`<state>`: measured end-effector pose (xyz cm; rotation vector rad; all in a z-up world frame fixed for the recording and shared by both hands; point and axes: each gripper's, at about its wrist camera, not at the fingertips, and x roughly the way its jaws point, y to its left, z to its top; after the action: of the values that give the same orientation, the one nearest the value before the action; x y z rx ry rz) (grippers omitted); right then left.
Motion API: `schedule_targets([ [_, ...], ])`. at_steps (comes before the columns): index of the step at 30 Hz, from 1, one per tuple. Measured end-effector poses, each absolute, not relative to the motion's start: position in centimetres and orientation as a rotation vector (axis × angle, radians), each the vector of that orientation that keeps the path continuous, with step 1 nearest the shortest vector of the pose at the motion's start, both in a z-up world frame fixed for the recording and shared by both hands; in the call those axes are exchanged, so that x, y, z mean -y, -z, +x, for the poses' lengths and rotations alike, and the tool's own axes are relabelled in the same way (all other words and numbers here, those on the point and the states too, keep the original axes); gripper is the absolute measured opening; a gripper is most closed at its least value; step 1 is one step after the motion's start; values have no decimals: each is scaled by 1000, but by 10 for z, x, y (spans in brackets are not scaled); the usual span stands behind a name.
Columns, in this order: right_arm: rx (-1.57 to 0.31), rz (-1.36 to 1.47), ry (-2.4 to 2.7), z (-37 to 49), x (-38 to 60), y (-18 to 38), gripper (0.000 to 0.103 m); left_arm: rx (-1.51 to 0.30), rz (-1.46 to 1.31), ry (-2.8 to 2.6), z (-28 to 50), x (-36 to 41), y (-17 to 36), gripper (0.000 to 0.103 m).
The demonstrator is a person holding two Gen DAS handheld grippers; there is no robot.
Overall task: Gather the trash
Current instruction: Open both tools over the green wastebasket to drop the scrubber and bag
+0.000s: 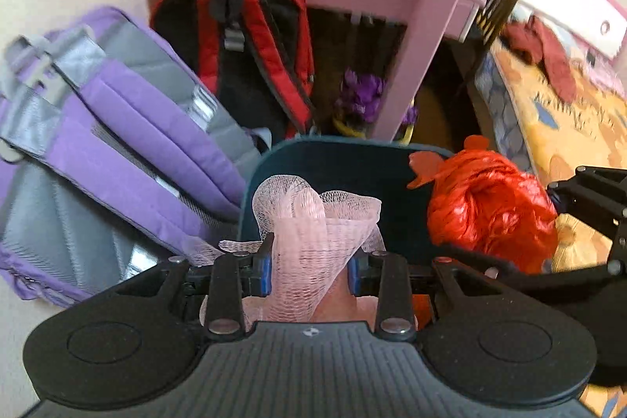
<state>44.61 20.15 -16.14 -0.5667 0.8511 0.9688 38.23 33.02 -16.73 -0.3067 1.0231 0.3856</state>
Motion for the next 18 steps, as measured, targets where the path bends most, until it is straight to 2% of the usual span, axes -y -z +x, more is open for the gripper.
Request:
schedule_targets([
  [10,-945,-653,-954,439,-205,198,59,-1122,-255,-316,399,-313,207,33],
  [18,-976,-640,-959,438,-195,194,63,-1182,-234,-325,396,-310,229,33],
])
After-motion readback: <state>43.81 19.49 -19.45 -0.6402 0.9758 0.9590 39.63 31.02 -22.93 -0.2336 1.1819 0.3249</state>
